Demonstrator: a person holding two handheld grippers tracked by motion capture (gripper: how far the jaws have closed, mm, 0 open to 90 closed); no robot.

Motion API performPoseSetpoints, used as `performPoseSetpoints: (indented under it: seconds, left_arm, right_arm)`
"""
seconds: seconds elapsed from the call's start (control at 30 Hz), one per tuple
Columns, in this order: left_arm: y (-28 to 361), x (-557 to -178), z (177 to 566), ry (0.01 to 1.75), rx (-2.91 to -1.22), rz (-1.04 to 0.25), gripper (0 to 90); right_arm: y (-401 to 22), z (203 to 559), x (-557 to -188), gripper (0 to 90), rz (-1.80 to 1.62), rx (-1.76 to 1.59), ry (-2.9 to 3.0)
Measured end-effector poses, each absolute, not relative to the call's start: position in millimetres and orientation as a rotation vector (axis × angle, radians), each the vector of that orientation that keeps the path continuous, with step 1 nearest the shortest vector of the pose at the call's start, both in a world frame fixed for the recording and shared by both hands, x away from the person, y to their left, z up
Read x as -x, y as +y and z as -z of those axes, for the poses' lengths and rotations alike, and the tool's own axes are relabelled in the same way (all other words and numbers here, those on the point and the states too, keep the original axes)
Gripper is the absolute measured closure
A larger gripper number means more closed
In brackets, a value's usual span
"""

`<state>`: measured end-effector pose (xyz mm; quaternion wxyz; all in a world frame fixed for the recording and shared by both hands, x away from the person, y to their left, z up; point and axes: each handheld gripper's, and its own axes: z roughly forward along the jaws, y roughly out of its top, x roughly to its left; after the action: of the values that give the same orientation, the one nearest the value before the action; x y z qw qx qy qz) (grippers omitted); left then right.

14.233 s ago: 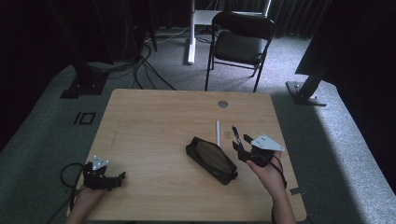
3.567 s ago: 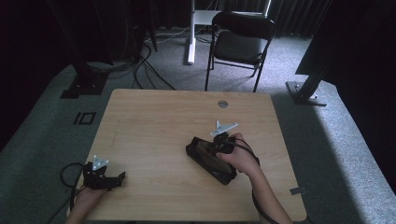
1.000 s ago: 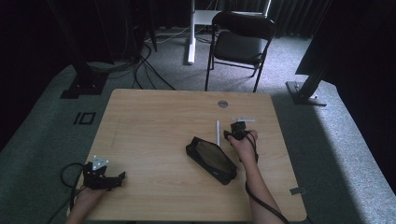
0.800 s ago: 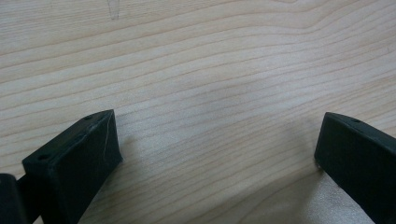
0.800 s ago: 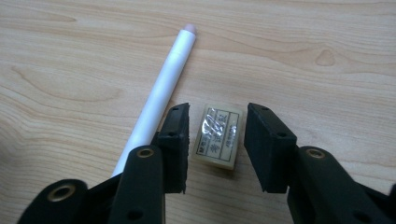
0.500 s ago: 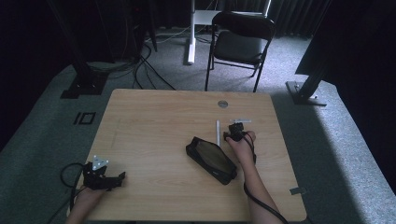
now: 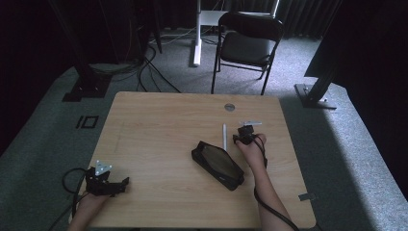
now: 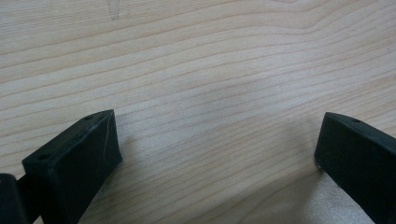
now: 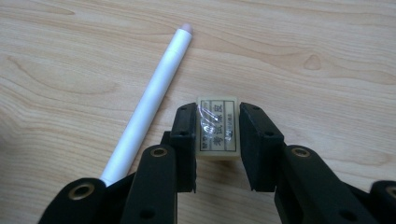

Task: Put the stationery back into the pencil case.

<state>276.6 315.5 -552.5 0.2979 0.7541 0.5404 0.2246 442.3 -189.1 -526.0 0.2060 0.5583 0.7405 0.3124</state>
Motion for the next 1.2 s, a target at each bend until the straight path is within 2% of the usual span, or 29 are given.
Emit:
performPoseSetpoints:
  seconds: [0.83, 1.2]
  left_arm:
    - [315.5, -276.6, 552.5, 1.436, -2.004, -0.597, 0.4]
    - [315.6, -276.6, 552.5, 1.436, -2.005, -0.597, 0.4]
  right_arm:
    - [-208.7, 489.4, -422.4, 68.3, -0.919, -1.470, 2.094]
    - [-203.6, 469.7, -413.0, 68.3, -0.970, -1.386, 2.134]
